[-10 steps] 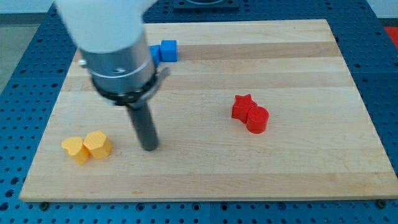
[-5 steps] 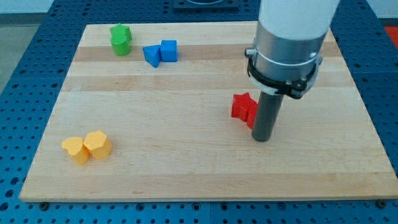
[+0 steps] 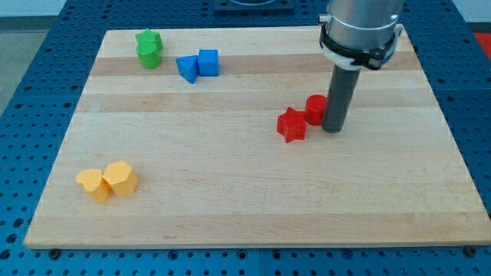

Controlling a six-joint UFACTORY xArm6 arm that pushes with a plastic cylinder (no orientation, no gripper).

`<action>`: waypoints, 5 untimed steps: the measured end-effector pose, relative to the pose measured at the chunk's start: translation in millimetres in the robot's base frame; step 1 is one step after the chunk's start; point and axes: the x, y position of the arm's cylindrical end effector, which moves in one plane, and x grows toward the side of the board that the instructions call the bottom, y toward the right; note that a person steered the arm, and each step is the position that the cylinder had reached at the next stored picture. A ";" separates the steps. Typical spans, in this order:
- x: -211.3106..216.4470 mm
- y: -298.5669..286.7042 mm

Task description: Move the red circle to the top center of the board

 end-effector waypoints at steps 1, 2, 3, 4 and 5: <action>-16.7 -0.5; -32.1 -3.1; -35.6 -21.0; -35.6 -38.3; -35.7 -57.4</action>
